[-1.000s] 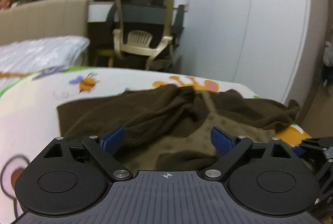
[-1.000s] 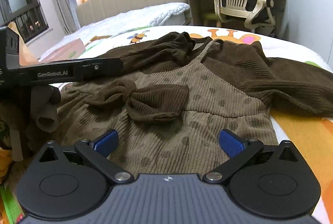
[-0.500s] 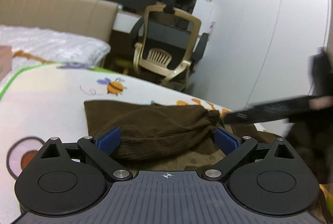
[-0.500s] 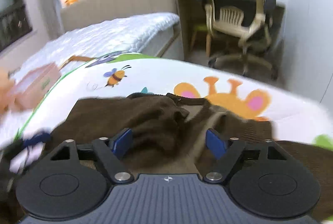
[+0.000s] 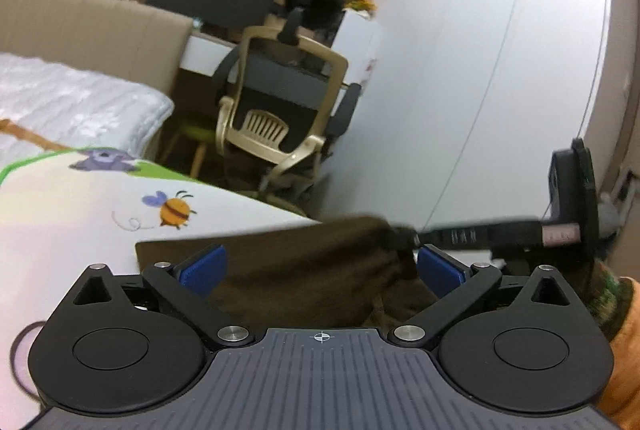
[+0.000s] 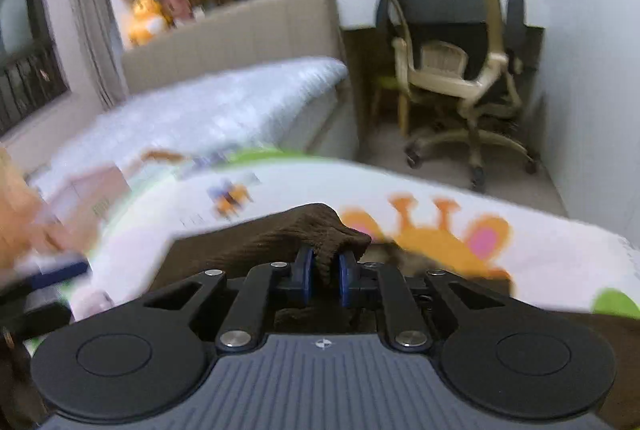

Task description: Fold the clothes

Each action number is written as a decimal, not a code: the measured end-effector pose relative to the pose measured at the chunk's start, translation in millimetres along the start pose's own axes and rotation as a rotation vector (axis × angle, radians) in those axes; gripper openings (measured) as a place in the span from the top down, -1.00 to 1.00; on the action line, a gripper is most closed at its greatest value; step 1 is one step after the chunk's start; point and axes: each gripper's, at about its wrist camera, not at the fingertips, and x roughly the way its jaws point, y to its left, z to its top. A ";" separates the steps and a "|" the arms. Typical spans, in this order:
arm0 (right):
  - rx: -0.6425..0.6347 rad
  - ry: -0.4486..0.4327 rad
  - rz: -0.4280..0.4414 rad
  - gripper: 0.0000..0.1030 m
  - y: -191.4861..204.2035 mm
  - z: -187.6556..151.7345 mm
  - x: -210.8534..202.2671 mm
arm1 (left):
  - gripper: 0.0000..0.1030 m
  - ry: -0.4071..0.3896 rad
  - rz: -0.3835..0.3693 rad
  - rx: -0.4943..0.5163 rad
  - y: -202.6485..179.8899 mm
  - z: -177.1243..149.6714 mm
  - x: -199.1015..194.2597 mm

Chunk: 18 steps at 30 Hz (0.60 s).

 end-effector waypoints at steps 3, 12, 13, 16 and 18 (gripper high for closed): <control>0.004 0.050 -0.045 0.66 -12.5 -19.6 11.6 | -1.00 0.101 -0.006 -0.039 0.5 -19.5 24.1; 0.159 -0.081 -0.119 -0.12 -76.0 -35.0 -42.2 | -1.00 0.239 0.045 -0.027 9.8 -49.6 55.1; 0.214 -0.105 -0.160 -0.26 -94.1 -37.5 -53.1 | -1.00 0.239 0.046 -0.025 9.9 -49.9 55.0; 0.388 -0.163 -0.279 -0.33 -148.4 -47.6 -81.6 | -1.00 0.239 0.049 -0.021 7.6 -50.5 53.5; 0.553 -0.155 -0.357 -0.33 -186.7 -64.6 -87.5 | -1.00 0.239 0.048 -0.024 8.3 -50.2 51.8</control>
